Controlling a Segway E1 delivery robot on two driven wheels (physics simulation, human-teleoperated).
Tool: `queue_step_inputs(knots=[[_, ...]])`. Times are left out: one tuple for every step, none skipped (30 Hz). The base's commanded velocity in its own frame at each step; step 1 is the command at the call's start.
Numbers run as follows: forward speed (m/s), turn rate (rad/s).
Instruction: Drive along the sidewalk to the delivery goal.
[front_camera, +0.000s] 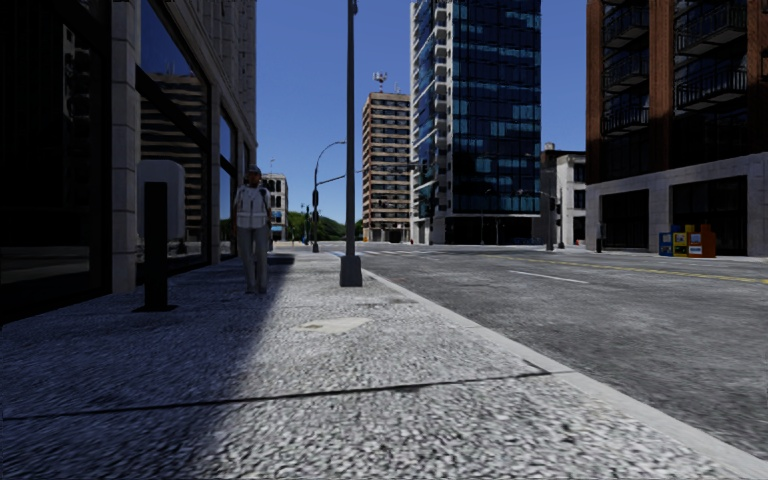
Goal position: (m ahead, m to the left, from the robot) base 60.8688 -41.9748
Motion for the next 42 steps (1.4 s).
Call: queue_step_inputs(knots=[[1.56, -0.46], [1.56, -0.46], [1.71, -0.27], [1.82, 0.0], [1.91, 0.0], [1.91, 0.0], [2.0, 0.0], [2.0, 0.0], [2.0, 0.0], [2.0, 0.0], [2.0, 0.0], [2.0, 0.0], [2.0, 0.0], [2.0, 0.0], [2.0, 0.0], [2.0, 0.0], [2.0, 0.0], [2.0, 0.0], [2.0, 0.0], [2.0, 0.0], [2.0, 0.0], [2.0, 0.0], [2.0, 0.0], [2.0, 0.0], [2.0, 0.0], [2.0, 0.0], [2.0, 0.08], [2.0, 0.2], [2.0, 0.34], [2.0, 0.34], [2.0, 0.42], [2.0, 0.45], [2.0, 0.45], [2.0, 0.46], [2.0, 0.46], [2.0, 0.46], [2.0, 0.46], [2.0, 0.46], [2.0, 0.46], [2.0, 0.51], [2.0, 0.51], [2.0, 0.58]])
